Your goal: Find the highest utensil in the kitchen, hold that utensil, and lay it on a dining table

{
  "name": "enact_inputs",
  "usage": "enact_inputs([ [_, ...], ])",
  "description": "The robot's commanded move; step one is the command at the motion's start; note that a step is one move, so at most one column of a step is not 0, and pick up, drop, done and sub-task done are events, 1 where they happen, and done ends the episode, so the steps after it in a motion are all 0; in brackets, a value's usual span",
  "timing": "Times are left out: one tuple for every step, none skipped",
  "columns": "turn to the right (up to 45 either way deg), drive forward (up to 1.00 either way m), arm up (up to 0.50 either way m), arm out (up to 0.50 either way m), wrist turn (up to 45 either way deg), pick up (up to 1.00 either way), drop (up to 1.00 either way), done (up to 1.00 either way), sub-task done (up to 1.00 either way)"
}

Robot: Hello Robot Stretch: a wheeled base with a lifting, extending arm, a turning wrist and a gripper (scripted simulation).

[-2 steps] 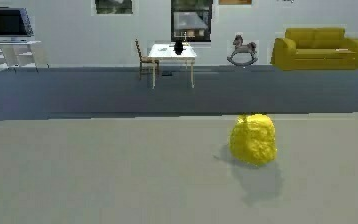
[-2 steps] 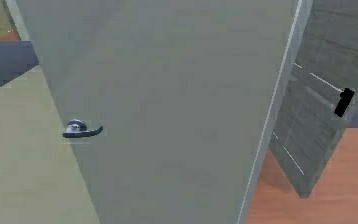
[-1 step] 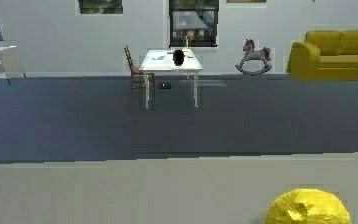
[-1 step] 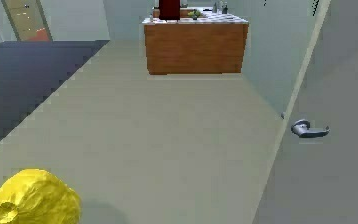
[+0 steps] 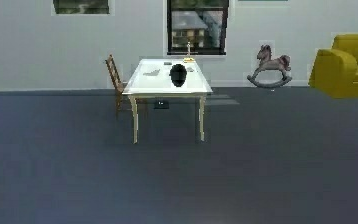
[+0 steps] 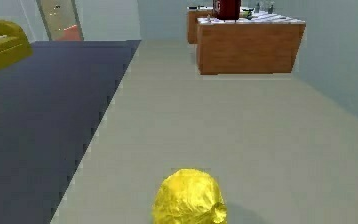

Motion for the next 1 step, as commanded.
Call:
enact_inputs([
  [-3.0, 0.0, 0.0, 0.0, 0.0, 0.0, 0.0, 0.0, 0.0],
])
